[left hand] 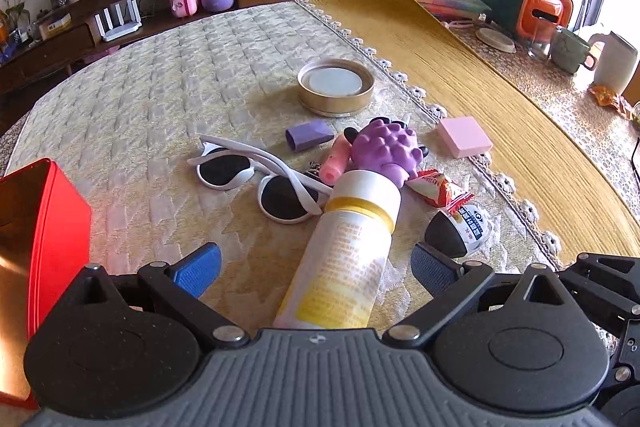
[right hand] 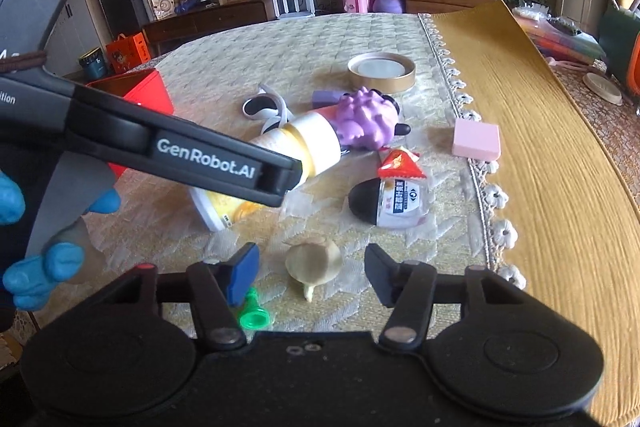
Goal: Organize rigid objects
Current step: 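Grasp the white-and-yellow bottle with the left gripper while the right gripper grasps the beige knob, then carry the bottle with the left gripper over the red tin box while the right carries the knob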
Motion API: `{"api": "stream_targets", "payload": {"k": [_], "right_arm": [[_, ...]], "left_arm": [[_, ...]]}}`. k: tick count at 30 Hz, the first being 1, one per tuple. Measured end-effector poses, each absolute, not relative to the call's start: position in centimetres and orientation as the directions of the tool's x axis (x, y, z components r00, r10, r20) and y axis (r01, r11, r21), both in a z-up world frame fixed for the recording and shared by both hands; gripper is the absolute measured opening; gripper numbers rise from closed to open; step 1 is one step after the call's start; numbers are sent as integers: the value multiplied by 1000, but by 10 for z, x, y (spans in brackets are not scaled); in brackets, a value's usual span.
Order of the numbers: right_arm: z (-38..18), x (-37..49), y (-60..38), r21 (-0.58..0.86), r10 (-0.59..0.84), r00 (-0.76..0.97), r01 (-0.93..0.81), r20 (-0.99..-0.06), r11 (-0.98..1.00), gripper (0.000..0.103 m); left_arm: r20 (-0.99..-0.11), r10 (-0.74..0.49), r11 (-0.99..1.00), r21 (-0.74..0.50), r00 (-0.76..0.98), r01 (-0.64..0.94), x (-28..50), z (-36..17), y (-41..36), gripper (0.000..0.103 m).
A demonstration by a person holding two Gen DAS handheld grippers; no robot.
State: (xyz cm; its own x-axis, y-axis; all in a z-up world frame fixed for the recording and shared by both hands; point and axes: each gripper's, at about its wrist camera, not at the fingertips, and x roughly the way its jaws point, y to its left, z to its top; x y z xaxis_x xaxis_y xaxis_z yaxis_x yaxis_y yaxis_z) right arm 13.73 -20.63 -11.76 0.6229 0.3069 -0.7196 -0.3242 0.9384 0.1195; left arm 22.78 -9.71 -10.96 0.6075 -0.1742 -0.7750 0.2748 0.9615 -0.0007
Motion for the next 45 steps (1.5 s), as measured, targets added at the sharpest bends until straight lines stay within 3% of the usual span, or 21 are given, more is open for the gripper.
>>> {"api": "stream_targets", "payload": {"k": [10,15,22,45], "right_arm": [[-121,141,-206,119,307,618,-326,-724,938,34],[-121,141,-206,125,308,619,-322,-723,939,30],[-121,140,-206,120,297,620,-311,-726,943,30],[-75,118,-188,112,315,659,-332,-683,937,30]], "left_arm": [[-784,-176,951,20,595,308,229,-117,-106,67],[-788,-190,941,25,586,338,229,-120,-109,54],[-778,-165,941,61,606,334,226,-118,-109,48],[-781,-179,978,-75,598,195,194,-78,-51,46]]}}
